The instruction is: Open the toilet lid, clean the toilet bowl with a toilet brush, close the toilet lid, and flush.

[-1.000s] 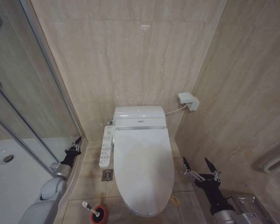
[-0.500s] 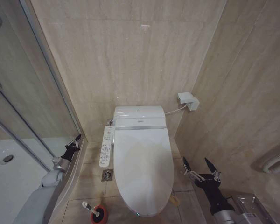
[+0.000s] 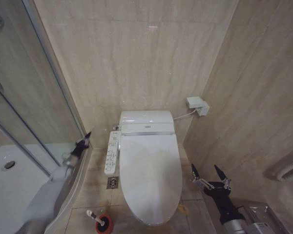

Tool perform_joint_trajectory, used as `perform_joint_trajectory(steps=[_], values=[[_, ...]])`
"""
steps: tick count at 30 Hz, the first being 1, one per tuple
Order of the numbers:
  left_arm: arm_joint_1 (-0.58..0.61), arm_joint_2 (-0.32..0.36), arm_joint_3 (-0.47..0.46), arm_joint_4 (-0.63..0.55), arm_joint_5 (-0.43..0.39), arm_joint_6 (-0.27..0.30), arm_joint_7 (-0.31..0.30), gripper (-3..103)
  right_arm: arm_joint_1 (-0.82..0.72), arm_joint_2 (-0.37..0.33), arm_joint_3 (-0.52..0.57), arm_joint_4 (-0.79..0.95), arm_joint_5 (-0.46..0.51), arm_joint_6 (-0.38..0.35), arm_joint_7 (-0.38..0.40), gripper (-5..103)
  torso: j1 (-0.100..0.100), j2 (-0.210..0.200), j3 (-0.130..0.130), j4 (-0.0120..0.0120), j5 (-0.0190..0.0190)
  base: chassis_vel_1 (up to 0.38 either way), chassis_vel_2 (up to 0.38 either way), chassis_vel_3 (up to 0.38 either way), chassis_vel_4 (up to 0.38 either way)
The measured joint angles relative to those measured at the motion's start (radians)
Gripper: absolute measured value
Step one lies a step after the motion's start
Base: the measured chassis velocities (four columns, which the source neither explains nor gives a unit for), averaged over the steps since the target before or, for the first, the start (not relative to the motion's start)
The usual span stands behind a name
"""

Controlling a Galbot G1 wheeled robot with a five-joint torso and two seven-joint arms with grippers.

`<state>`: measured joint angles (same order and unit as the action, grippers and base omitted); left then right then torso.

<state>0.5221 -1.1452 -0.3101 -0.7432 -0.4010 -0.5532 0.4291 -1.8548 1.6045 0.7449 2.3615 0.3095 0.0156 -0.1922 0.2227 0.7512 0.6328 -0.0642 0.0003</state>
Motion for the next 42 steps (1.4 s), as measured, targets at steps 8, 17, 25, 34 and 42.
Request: perform_joint_trajectory(steps=[8, 17, 25, 34, 42], values=[[-0.070, -0.002, 0.080, 0.020, -0.001, -0.004, 0.029, 0, 0.000, 0.000, 0.000, 0.000, 0.000, 0.000, 0.000, 100, 0.000, 0.000, 0.000, 0.0008, -0.0004, -0.006, -0.001, -0.001, -0.006], [-0.110, 0.039, 0.129, 0.050, 0.000, -0.006, 0.062, 0, 0.000, 0.000, 0.000, 0.000, 0.000, 0.000, 0.000, 100, 0.000, 0.000, 0.000, 0.0008, -0.0004, 0.000, 0.000, 0.000, 0.000], [-0.130, 0.046, 0.184, 0.065, 0.001, -0.016, 0.143, 0, 0.000, 0.000, 0.000, 0.000, 0.000, 0.000, 0.000, 100, 0.000, 0.000, 0.000, 0.0007, -0.0003, 0.000, 0.000, 0.000, 0.000], [-0.117, 0.045, 0.199, 0.073, 0.007, -0.045, 0.258, 0, 0.000, 0.000, 0.000, 0.000, 0.000, 0.000, 0.000, 100, 0.000, 0.000, 0.000, 0.0006, -0.0004, 0.000, 0.000, 0.000, 0.000], [-0.114, 0.054, 0.197, 0.074, 0.006, -0.053, 0.276, 0, 0.000, 0.000, 0.000, 0.000, 0.000, 0.000, 0.000, 100, 0.000, 0.000, 0.000, 0.0008, -0.0003, 0.000, 0.000, 0.000, 0.000]])
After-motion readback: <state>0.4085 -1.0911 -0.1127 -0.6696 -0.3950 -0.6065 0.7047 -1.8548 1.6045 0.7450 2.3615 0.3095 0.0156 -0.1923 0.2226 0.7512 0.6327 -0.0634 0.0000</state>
